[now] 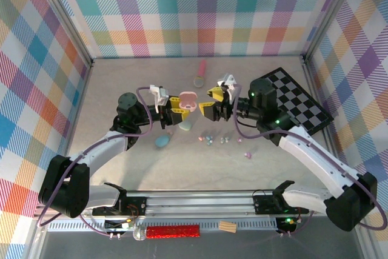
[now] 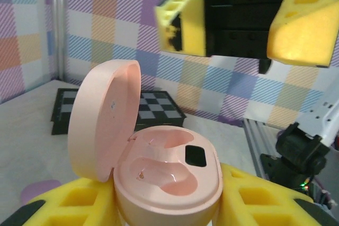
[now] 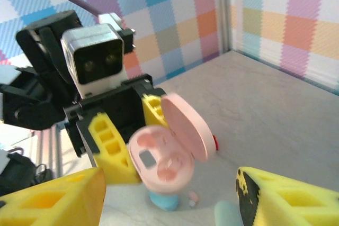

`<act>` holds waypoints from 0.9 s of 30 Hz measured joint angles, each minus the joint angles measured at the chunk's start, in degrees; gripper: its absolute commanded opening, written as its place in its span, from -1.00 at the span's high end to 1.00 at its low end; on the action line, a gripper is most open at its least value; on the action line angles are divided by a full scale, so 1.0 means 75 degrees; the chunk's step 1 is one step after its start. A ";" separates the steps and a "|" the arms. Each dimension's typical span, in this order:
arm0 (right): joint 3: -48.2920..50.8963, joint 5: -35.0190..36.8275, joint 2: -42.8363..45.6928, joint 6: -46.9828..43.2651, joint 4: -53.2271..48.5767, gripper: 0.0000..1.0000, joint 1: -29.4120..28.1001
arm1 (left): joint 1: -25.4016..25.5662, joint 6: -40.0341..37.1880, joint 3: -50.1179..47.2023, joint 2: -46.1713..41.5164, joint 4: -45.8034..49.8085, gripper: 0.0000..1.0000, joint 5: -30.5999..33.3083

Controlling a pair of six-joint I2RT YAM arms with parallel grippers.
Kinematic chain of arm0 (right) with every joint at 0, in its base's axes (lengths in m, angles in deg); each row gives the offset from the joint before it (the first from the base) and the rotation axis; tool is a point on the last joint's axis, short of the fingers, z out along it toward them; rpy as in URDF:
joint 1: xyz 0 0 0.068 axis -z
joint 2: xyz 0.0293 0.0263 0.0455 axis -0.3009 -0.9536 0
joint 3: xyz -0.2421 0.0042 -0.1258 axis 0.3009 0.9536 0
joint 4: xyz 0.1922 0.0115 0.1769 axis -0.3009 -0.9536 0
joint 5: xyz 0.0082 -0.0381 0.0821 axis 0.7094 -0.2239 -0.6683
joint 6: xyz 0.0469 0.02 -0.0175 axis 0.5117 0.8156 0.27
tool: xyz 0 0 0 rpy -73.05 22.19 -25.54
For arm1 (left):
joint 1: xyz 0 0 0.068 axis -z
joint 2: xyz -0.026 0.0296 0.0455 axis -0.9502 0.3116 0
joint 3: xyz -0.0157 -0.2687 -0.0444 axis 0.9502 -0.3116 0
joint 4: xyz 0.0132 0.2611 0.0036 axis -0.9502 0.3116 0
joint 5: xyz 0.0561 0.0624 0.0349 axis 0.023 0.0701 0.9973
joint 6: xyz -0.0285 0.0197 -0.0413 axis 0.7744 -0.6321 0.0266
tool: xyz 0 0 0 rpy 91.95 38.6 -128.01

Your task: Insert the wireless bluetooth earbuds into the charging case

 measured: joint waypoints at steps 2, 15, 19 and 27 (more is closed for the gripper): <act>0.0230 0.0219 0.0143 0.0023 -0.0195 -0.37 0.0015 | -0.0117 -0.0172 0.0076 0.0006 0.0248 0.22 0.0114; 0.0571 0.2876 -0.1475 -0.0300 -0.1571 -0.38 -0.1693 | -0.0956 -0.0428 0.0595 0.0318 0.0487 0.22 0.0446; 0.0405 0.3920 -0.2538 -0.0329 -0.1909 -0.42 -0.2209 | -0.1180 -0.0431 0.0749 0.0434 0.0478 0.22 0.0501; -0.0562 0.5531 -0.4176 -0.0356 -0.2734 -0.37 -0.2556 | -0.1460 -0.0423 0.1116 0.0638 0.0329 0.23 0.0519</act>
